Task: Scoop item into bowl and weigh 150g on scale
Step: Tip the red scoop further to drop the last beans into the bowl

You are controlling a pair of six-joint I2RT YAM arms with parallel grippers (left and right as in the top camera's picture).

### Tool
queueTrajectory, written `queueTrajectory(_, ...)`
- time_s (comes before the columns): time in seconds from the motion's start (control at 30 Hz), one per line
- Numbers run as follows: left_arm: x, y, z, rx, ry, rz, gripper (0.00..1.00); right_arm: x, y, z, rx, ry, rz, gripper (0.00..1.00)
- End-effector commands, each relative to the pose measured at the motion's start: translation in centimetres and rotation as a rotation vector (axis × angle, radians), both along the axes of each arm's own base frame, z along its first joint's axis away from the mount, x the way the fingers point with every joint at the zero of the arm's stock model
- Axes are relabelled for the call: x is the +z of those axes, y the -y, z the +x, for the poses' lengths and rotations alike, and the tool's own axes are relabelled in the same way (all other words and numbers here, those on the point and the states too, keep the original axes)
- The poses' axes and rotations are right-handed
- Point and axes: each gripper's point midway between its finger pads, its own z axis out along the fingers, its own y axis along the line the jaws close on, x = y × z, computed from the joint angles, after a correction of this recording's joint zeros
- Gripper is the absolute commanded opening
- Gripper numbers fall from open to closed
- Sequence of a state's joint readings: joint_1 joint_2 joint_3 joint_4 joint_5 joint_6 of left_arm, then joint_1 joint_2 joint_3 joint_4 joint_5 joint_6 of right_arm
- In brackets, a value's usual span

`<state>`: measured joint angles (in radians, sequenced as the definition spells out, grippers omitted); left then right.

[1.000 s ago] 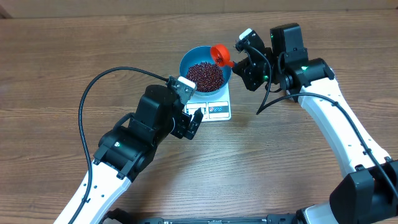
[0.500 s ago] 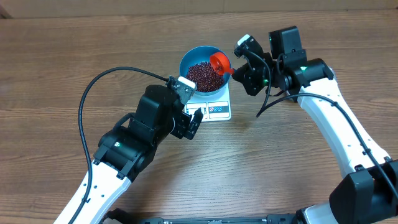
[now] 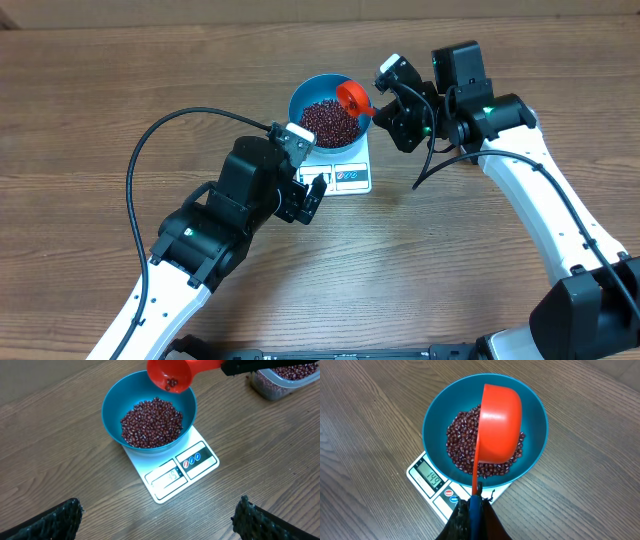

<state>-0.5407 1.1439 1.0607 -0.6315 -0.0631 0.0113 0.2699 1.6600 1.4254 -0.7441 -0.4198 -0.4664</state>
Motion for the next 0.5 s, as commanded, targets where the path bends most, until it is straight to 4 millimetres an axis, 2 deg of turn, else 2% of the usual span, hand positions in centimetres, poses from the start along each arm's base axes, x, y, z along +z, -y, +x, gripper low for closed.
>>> queueTrajectory(0.0, -0.19, -0.10, 0.04, -0.010, 0.002, 0.014, 1.00, -0.24, -0.21, 0.01, 0.001, -0.006, 0.005, 0.04)
queueTrajectory(0.47, -0.19, -0.10, 0.04, -0.010, 0.002, 0.014, 1.00, -0.12, -0.34, 0.07, 0.000, -0.004, 0.013, 0.04)
